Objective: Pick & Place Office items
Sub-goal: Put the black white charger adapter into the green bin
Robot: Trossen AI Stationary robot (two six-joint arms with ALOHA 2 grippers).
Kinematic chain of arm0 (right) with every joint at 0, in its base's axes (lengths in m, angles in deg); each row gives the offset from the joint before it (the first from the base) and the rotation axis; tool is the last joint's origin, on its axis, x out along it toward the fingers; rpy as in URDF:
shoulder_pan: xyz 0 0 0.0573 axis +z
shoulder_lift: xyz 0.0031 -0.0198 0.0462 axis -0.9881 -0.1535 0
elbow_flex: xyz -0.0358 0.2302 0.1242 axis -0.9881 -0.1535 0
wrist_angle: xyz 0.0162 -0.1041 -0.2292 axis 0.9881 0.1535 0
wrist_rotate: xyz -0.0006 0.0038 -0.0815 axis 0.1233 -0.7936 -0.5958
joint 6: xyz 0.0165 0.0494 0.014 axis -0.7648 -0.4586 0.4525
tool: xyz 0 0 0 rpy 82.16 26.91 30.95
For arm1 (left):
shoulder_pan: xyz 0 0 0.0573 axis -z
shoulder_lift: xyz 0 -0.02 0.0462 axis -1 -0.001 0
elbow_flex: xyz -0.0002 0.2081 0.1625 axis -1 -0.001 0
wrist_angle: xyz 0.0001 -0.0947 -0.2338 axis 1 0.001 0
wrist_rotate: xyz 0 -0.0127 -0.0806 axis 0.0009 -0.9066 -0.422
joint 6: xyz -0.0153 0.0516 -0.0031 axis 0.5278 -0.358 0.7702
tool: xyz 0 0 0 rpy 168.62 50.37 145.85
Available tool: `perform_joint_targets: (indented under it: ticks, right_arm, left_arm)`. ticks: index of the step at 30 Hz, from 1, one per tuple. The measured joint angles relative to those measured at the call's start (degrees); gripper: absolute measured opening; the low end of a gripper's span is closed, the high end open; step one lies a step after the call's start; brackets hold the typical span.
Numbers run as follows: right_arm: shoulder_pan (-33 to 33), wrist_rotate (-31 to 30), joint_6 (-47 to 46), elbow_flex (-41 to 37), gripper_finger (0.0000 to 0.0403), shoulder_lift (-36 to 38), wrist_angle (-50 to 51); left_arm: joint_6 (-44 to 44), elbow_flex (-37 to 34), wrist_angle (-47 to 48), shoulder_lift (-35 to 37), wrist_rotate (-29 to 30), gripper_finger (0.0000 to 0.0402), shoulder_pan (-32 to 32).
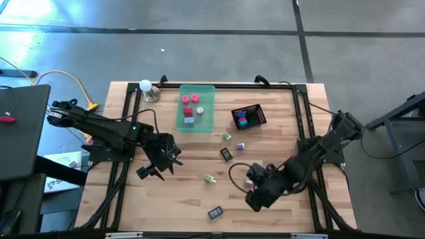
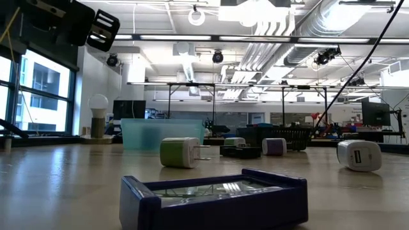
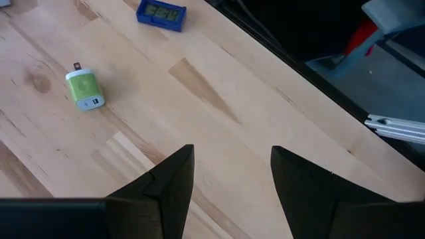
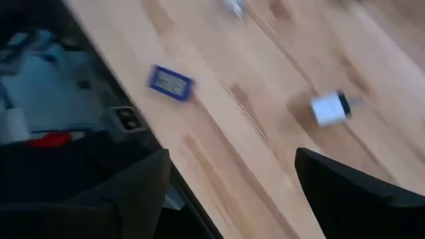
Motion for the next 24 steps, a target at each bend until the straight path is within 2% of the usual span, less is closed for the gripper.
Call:
perform_joint_targets:
  ticks: [4,7,9,16,24]
  right_arm:
    - [-0.5,1.0,-12.1,0.0,0.0302,-3.8,5.6]
    - [-3.2,1.7,-23.3,0.0,0.0294,-6.4,10.6]
    - [-4.9,2.5,-26.7,0.0,0.0291,-7.8,11.2]
    - [-8.0,4.0,-22.8,0.0,0.0289,-12.8,4.7]
    - [-7.5,6.3,-26.9,-0.2,0.0289,-16.4,11.1]
  left_arm:
    - [0.0,0.0,0.0,0.0,0.0,0.0193,0.0]
    - [-0.1,0.0,0.0,0.0,0.0,0.0193,-0.1]
    - [-1.0,0.0,0.0,0.0,0.1,0.0193,-0.2]
    - [-6.0,0.0,0.0,0.0,0.1,0.0193,-1.9]
    - [-7.4,0.0,1.9,0.0,1.0,0.0193,-5.2]
